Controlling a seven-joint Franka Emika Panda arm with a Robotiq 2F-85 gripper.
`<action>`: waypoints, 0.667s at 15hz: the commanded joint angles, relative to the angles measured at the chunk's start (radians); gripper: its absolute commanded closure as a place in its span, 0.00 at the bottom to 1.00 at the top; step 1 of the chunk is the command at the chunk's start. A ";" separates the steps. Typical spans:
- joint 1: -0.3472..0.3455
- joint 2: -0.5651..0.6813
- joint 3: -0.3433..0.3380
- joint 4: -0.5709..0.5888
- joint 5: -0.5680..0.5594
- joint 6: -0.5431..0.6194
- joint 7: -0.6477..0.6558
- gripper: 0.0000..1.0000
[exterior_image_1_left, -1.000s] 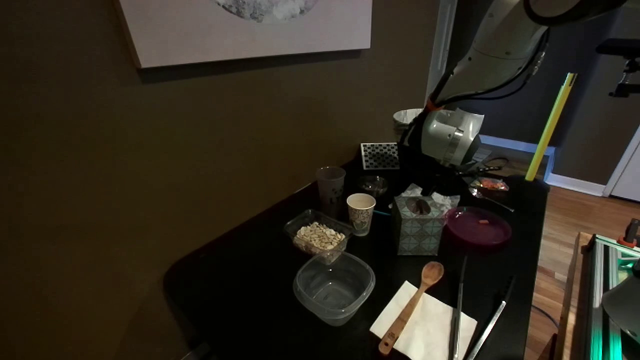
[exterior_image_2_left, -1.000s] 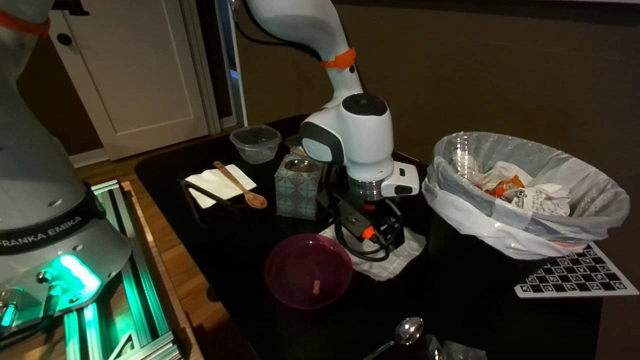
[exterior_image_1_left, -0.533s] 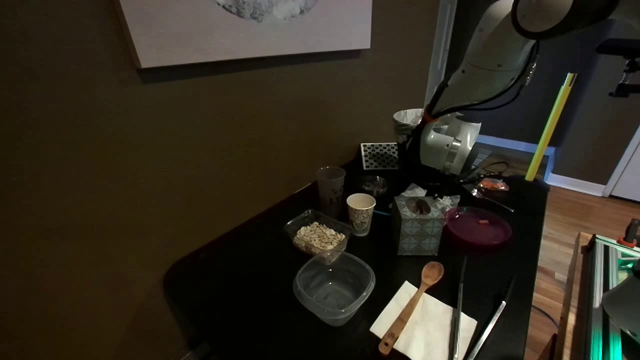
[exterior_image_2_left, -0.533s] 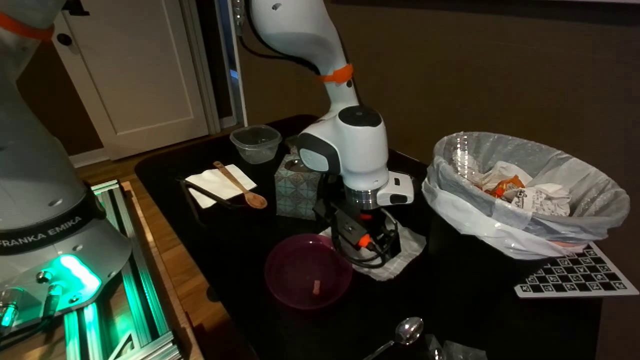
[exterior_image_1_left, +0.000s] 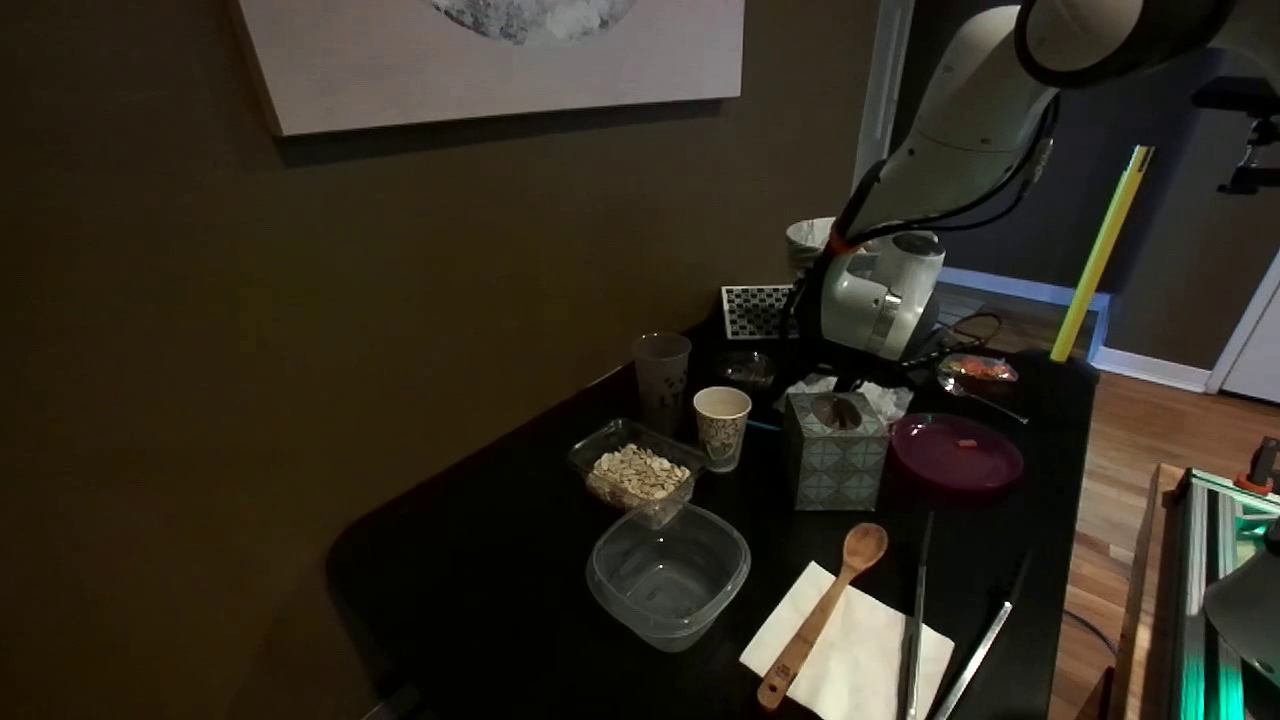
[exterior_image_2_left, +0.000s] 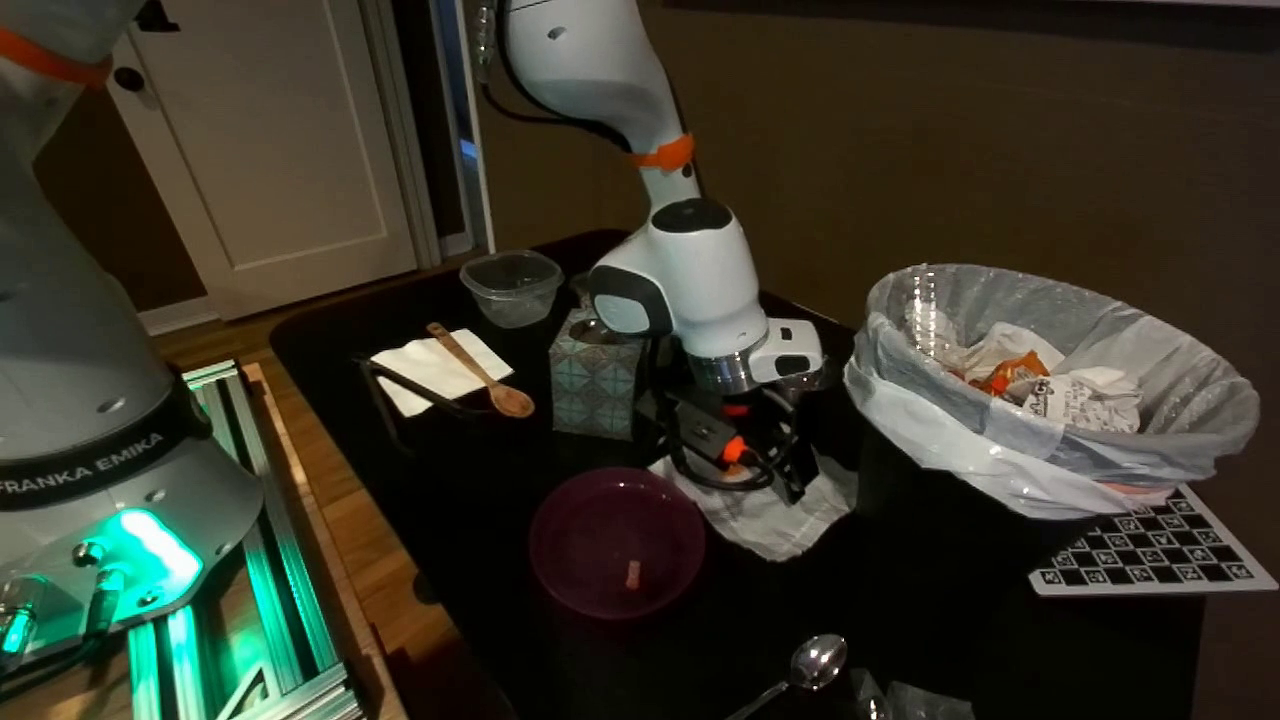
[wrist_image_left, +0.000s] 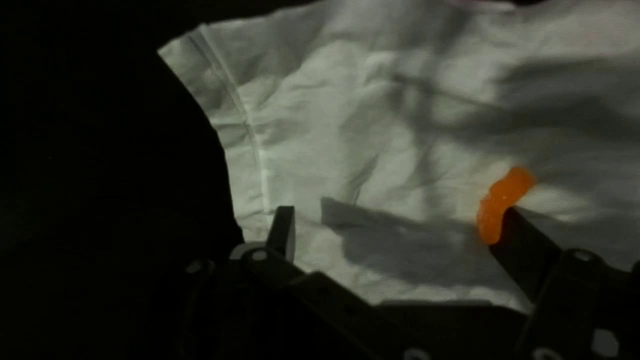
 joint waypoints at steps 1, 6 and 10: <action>-0.068 0.020 0.090 0.036 0.005 0.082 -0.020 0.00; -0.152 0.046 0.185 0.041 -0.029 0.141 -0.006 0.00; -0.255 0.060 0.299 0.043 -0.080 0.214 0.004 0.00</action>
